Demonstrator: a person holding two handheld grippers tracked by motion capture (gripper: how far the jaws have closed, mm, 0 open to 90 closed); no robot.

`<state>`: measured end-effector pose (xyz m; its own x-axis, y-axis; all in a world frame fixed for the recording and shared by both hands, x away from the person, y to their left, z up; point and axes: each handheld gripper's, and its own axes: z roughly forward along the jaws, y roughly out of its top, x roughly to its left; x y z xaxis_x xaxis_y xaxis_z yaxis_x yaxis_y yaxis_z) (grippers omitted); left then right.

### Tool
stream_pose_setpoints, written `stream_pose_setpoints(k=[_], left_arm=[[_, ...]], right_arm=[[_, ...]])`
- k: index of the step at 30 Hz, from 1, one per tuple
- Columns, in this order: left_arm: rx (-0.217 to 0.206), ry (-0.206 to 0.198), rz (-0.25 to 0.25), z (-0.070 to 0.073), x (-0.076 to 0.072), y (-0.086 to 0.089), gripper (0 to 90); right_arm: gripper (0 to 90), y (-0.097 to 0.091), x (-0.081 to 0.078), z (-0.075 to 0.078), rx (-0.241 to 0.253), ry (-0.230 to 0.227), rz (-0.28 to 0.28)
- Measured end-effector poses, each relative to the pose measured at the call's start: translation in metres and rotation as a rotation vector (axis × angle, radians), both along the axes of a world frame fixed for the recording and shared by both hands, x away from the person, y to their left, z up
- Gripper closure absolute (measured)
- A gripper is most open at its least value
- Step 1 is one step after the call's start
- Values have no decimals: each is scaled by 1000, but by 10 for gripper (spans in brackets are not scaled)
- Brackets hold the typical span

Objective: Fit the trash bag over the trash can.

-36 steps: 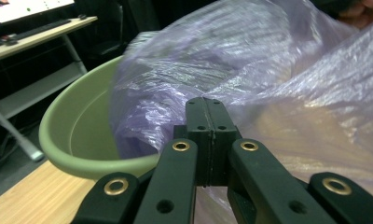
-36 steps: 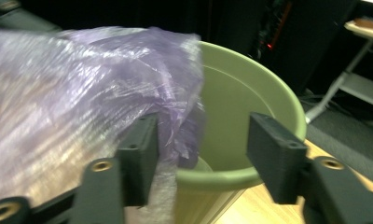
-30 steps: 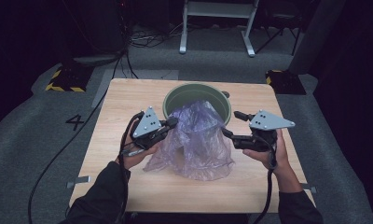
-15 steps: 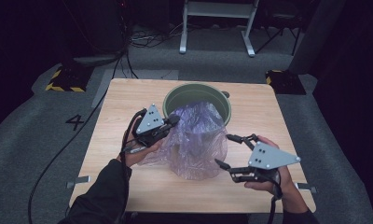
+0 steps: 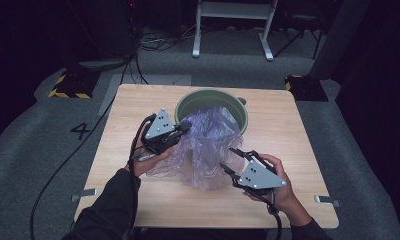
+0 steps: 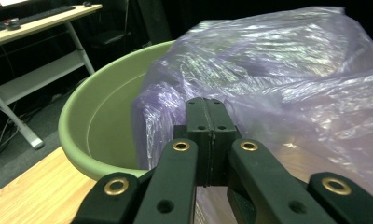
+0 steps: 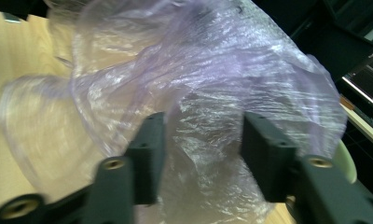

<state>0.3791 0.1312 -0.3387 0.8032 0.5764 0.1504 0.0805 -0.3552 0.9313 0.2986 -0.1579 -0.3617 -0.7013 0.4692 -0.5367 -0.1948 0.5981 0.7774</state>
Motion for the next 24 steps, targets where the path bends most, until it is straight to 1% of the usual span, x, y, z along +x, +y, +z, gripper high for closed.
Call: stream_pose_setpoints(k=[2,4,5,6,8,12,15,16,17,19,20,21,22,23,24], left_arm=[[0,-1,-6,0,1,0,899],[-1,1,-8,0,2,0,899],[2,0,-6,0,3,0,899],[2,0,-4,0,4,0,899],[1,3,-6,0,5,1,898],[-4,1,-3,1,8,3,894],[-10,8,5,1,11,6,834],[-13,9,10,1,12,7,813],[-15,14,14,2,13,8,759],[-18,23,4,2,15,11,697],[-19,20,12,2,16,12,648],[-24,23,23,2,16,14,592],[-32,32,25,2,17,16,564],[-47,42,15,2,18,20,515],[-57,50,18,2,18,23,454]], right_arm=[[646,-1,5,0,-1,-9,-24],[764,-3,7,1,15,-11,-9],[796,-4,7,2,22,-13,0],[847,-6,7,3,34,-13,7],[898,-8,10,7,48,-12,1],[900,-14,14,15,95,-2,0],[900,-18,20,25,131,7,-9],[900,-21,23,28,151,13,-8],[900,-22,26,32,173,28,-9],[900,-24,34,38,187,43,-26],[900,-25,38,40,195,49,-35],[900,-26,42,42,206,65,-40],[900,-26,45,43,214,75,-42],[900,-27,49,44,222,91,-46],[900,-27,54,45,227,105,-54]])
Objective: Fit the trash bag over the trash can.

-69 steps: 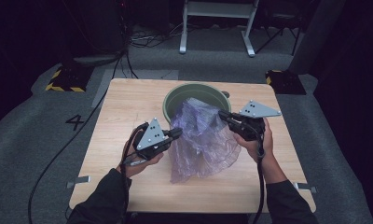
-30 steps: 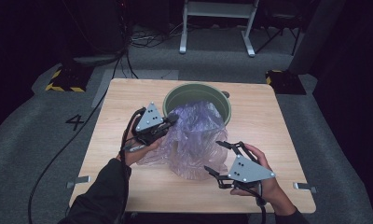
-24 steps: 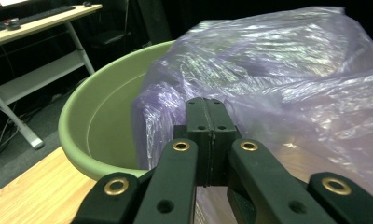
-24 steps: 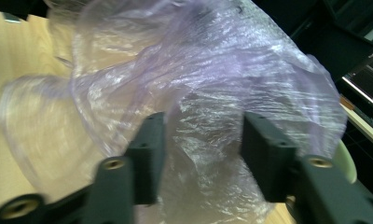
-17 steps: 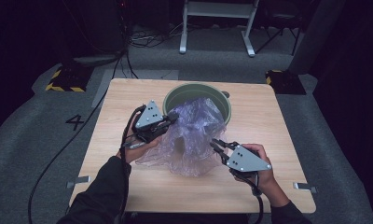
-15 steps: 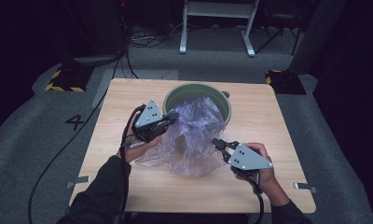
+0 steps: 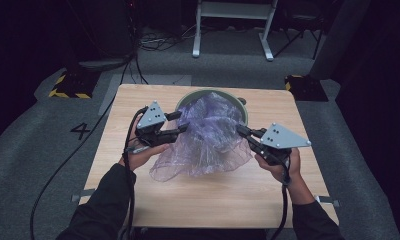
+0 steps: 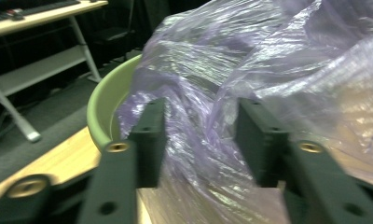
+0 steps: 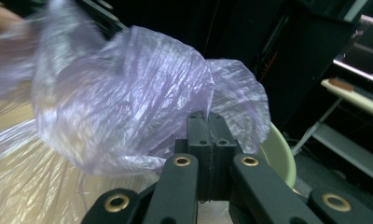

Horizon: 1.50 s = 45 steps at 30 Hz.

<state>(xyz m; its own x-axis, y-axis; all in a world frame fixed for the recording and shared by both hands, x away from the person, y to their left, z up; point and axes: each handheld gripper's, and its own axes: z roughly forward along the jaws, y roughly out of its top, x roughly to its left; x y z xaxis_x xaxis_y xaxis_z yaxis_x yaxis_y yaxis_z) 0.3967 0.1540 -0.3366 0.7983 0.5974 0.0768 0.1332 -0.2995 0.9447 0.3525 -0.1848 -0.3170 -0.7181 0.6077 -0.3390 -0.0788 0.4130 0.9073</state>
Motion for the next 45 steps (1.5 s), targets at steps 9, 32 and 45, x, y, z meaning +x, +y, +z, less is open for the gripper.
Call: stream_pose_setpoints(k=[9,32,45], left_arm=[[-58,-33,-44,4,-20,25,174],[206,-66,-86,-18,-62,-15,287],[154,-113,3,-9,-34,7,831]], right_arm=[[900,-3,14,-5,26,76,-52],[900,-6,19,-4,26,126,-100],[900,-12,25,-1,32,133,-120]])
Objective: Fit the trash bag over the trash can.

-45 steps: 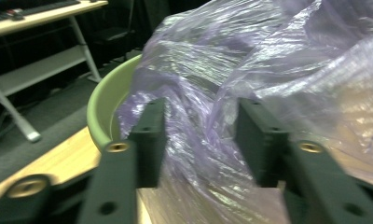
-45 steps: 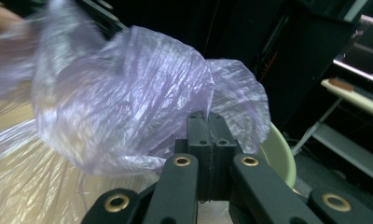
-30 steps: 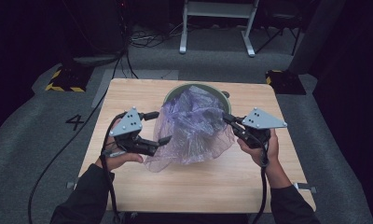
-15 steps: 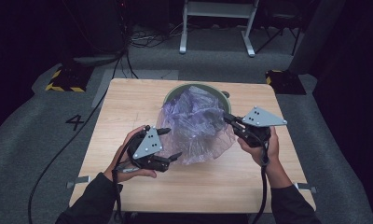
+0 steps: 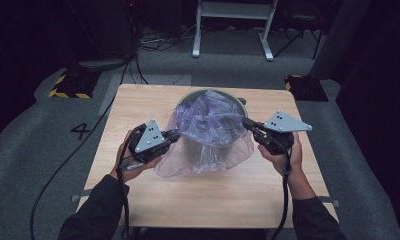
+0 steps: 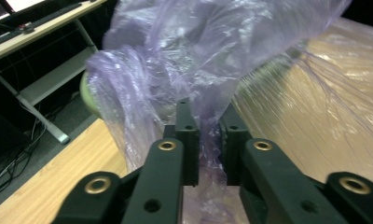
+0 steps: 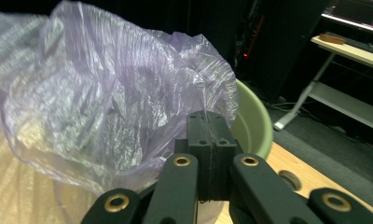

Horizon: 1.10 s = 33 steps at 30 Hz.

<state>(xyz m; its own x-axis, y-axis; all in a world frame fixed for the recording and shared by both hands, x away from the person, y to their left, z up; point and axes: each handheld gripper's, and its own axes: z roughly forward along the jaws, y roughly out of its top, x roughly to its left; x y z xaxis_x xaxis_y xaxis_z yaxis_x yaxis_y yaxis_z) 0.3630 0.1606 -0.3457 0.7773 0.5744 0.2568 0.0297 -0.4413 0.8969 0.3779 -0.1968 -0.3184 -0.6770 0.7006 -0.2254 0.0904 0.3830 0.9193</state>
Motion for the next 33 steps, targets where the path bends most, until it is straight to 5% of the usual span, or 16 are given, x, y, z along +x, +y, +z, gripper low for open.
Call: stream_pose_setpoints(k=[4,21,26,29,33], left_arm=[[-49,6,-2,10,8,5,834],[-47,90,84,8,60,5,746],[-82,140,146,3,69,16,566],[-128,176,108,2,66,24,383],[-177,147,66,7,47,36,279]], right_arm=[[900,-1,6,0,-5,13,-17],[900,-22,43,-19,32,142,-114],[900,-27,50,-24,45,172,-129],[900,-28,52,-27,42,180,-136],[900,-29,51,-29,38,183,-131]])
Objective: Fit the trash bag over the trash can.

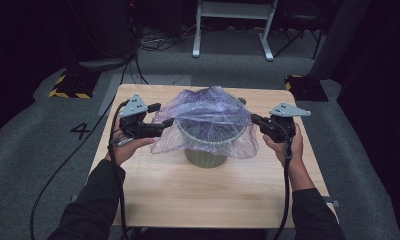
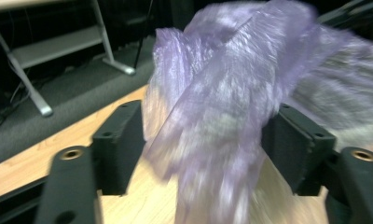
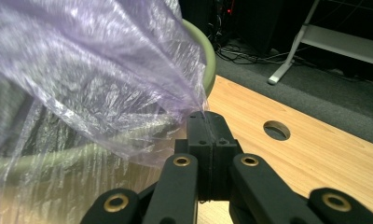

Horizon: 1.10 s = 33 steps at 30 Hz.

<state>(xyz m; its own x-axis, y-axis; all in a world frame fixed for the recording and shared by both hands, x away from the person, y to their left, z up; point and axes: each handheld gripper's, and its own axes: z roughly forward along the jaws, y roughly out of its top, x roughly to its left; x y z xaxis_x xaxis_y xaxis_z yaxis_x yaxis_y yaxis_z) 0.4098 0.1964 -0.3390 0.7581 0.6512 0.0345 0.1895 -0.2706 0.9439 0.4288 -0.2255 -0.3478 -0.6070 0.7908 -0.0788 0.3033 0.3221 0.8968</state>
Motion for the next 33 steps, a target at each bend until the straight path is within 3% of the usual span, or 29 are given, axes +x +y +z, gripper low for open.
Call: stream_pose_setpoints(k=[6,9,11,14,19,22,24,27,33], left_arm=[[2,-59,-60,8,-41,7,211],[27,-91,-79,5,-59,2,198],[47,-85,-118,-2,-69,-6,183],[104,-78,-114,-13,-74,-17,160],[143,-47,-98,-31,-67,-30,172],[189,-68,-59,-40,-63,-37,242],[219,-79,-4,-43,-59,-41,353],[222,-91,6,-43,-53,-42,506],[247,-75,-69,-46,-45,-45,826]], right_arm=[[900,3,-3,2,-11,-11,5],[900,5,-4,3,-18,-14,10],[900,6,-4,4,-21,-14,13],[900,7,-3,4,-17,-12,18],[900,10,-4,6,-24,-14,24],[900,10,-5,6,-26,-12,25],[900,10,-5,7,-28,-9,27],[900,9,-5,7,-25,-9,32],[900,7,-5,5,-21,-8,29]])
